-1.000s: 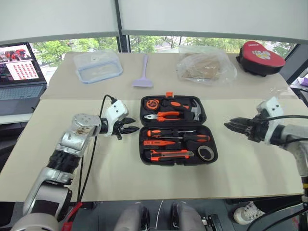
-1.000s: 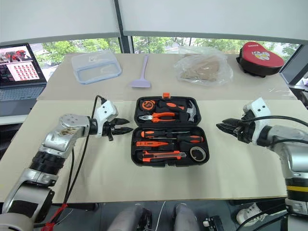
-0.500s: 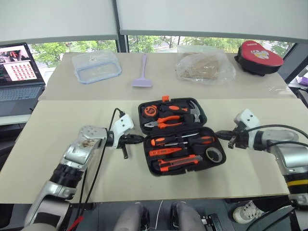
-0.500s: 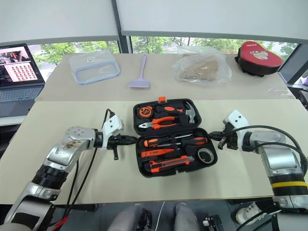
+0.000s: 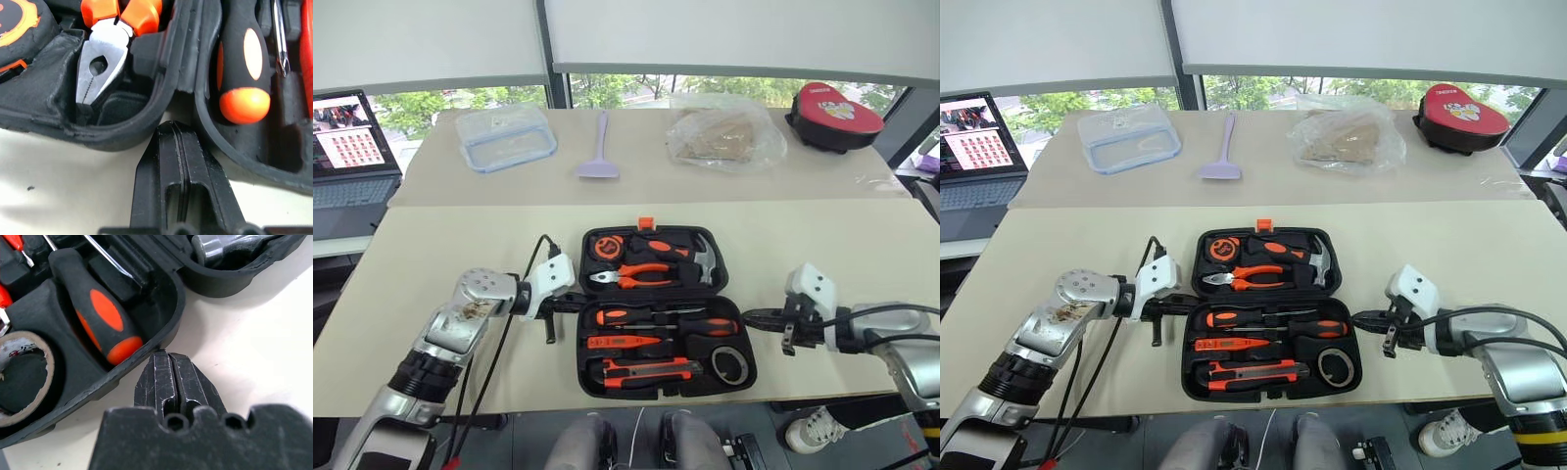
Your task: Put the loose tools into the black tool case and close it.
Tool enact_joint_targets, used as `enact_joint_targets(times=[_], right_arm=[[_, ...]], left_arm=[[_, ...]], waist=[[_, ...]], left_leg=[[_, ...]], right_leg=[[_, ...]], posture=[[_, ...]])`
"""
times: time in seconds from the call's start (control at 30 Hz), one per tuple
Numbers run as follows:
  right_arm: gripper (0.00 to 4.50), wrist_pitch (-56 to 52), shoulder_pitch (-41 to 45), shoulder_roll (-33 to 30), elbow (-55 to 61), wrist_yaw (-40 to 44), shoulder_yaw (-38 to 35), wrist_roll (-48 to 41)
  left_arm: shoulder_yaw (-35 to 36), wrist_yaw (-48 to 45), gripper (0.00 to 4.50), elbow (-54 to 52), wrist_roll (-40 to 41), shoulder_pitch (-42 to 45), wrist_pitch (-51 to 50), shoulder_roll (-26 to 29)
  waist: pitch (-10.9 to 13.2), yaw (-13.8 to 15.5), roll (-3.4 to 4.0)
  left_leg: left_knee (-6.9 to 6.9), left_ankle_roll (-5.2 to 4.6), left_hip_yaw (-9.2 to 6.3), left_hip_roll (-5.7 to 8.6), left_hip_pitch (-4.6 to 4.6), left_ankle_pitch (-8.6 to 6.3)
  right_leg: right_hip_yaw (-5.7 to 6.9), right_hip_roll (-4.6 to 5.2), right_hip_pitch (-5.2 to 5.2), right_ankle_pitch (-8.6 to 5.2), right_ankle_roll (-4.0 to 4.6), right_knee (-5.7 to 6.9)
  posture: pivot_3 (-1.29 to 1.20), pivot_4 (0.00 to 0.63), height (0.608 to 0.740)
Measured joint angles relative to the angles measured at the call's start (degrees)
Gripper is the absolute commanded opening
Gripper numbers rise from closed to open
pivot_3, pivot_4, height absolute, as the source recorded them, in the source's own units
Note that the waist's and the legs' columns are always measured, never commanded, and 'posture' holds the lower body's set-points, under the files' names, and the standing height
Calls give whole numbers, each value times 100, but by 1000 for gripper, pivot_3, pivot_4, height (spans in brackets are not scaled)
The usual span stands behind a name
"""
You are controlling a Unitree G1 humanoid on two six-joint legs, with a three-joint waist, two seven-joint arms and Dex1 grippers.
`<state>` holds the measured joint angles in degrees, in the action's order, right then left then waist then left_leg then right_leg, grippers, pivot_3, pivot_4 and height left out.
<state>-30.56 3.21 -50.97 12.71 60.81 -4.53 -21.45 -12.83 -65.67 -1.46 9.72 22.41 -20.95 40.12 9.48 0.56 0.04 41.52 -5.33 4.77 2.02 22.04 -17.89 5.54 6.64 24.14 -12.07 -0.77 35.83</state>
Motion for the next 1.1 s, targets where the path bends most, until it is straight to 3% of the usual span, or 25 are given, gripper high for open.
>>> enact_joint_targets(times=[0.13,0.17,0.27,0.4,0.53,0.7,0.83,0.9,1.0,1.1], right_arm=[[3,13,-77,-2,0,-377,-227,117],[287,6,-61,-4,-57,-486,-352,118],[1135,-116,125,-24,-223,-686,-651,87],[2510,-606,739,-10,-424,-835,-736,-128],[3950,-1255,1829,280,-884,-1179,-583,-231],[3950,-1842,2940,819,-1760,-1690,40,-29],[3950,-2111,3120,933,-2125,-1805,224,44],[4049,-2145,3188,1042,-2133,-1868,290,55],[3419,-2269,3228,1177,-2131,-1982,362,53],[2282,-2421,3224,1239,-2065,-2064,371,42]], left_arm=[[291,-94,41,-47,99,-263,53,461],[408,-131,5,-28,166,-316,-56,607],[716,-134,699,237,340,-270,-539,795],[907,120,2167,780,692,481,-1774,533],[971,651,3765,1282,877,1628,-2957,-98],[906,1328,3765,2033,843,2413,-3355,-1160],[804,1403,3765,2189,834,2437,-3435,-1249],[800,1425,3265,2178,833,2434,-3435,-1247],[826,1479,2506,2080,837,2391,-3435,-1217],[880,1507,1324,1863,875,2203,-3481,-1201]], waist=[[0,-25,1],[0,-23,1],[1,-15,3],[4,44,-1],[3,37,-10],[4,4,-11],[4,5,-10],[3,-3,-10],[3,13,-9],[2,13,-9]], left_leg=[[-8,2,2,-1,-5,1],[-10,4,2,-1,-6,2],[-11,5,2,0,-9,3],[5,-13,-1,3,10,13],[12,-40,-1,10,11,27],[5,-39,1,10,16,29],[-28,-37,1,15,16,31],[-33,-36,2,17,14,31],[-32,-35,1,19,6,31],[-32,-35,1,24,-3,31]], right_leg=[[-1,0,2,-2,3,2],[-1,0,1,-2,3,2],[-1,0,0,-2,3,5],[4,-1,7,-1,2,12],[2,-8,1,3,-3,14],[9,-19,10,2,-4,15],[44,-32,10,2,-4,19],[49,-31,7,1,-5,12],[53,-26,-4,0,-7,5],[51,-20,-11,-1,-8,1]], posture=[[0,150,728],[0,150,728],[0,150,728],[0,150,728],[0,150,728],[0,150,728],[0,150,728],[0,150,728],[0,150,728],[0,150,728]])
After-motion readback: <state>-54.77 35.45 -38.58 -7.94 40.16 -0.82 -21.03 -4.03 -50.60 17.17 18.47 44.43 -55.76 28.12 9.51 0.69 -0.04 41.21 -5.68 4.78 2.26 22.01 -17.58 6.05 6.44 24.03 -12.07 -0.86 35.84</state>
